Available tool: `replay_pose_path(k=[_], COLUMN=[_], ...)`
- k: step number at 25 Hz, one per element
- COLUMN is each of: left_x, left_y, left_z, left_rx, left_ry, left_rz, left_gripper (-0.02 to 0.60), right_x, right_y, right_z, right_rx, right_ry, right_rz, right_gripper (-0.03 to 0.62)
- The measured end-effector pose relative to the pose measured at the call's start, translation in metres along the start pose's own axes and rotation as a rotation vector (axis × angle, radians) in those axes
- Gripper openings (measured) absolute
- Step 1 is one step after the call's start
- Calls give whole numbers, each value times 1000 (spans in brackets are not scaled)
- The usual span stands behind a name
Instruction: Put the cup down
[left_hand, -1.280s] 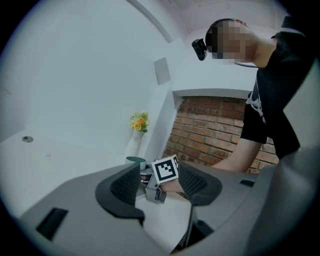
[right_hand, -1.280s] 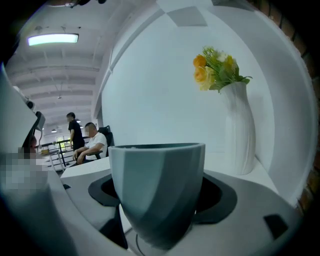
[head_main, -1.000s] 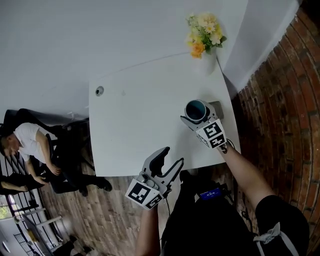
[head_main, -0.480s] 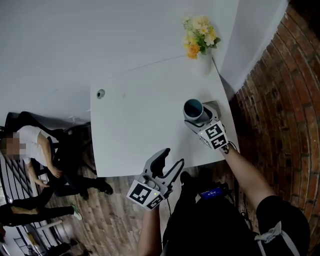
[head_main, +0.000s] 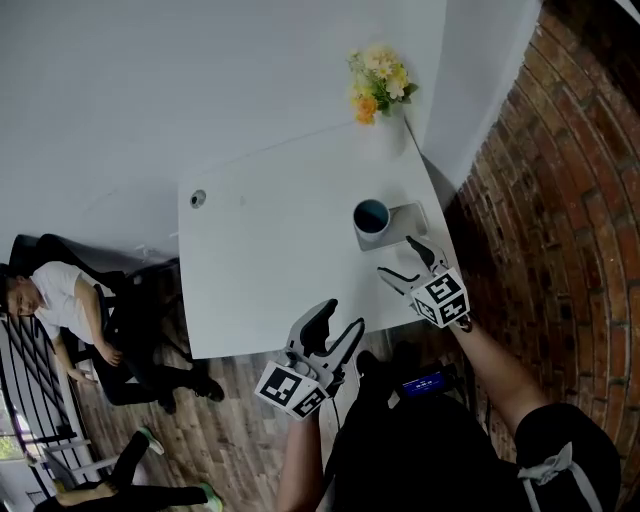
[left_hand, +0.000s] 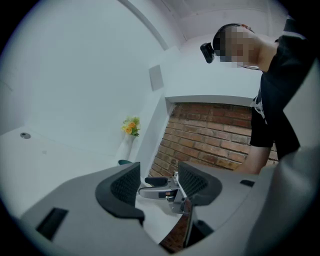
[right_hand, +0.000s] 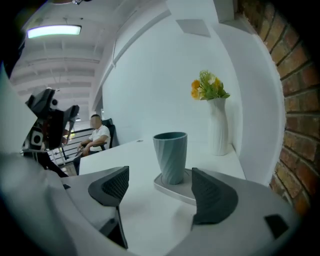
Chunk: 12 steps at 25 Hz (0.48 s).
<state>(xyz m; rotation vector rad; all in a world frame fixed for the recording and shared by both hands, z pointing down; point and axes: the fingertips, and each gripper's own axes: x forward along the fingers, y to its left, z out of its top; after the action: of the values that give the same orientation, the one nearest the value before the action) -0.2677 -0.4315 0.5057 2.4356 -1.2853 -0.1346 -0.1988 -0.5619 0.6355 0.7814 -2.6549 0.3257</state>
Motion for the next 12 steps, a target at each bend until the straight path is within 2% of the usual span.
replay_pose_path(k=[7,12], left_x=[4,9], left_y=[-20,-34], left_z=[7,15], left_rx=[21,48], left_ry=[-14,-25], left_rz=[-50,-87], left_gripper=[239,239], right_x=[-60,-111], right_y=[33,55], right_z=[53,95], right_rx=[94,78], right_ry=[-124,-224], right_rz=[114,156], right_gripper=[400,400])
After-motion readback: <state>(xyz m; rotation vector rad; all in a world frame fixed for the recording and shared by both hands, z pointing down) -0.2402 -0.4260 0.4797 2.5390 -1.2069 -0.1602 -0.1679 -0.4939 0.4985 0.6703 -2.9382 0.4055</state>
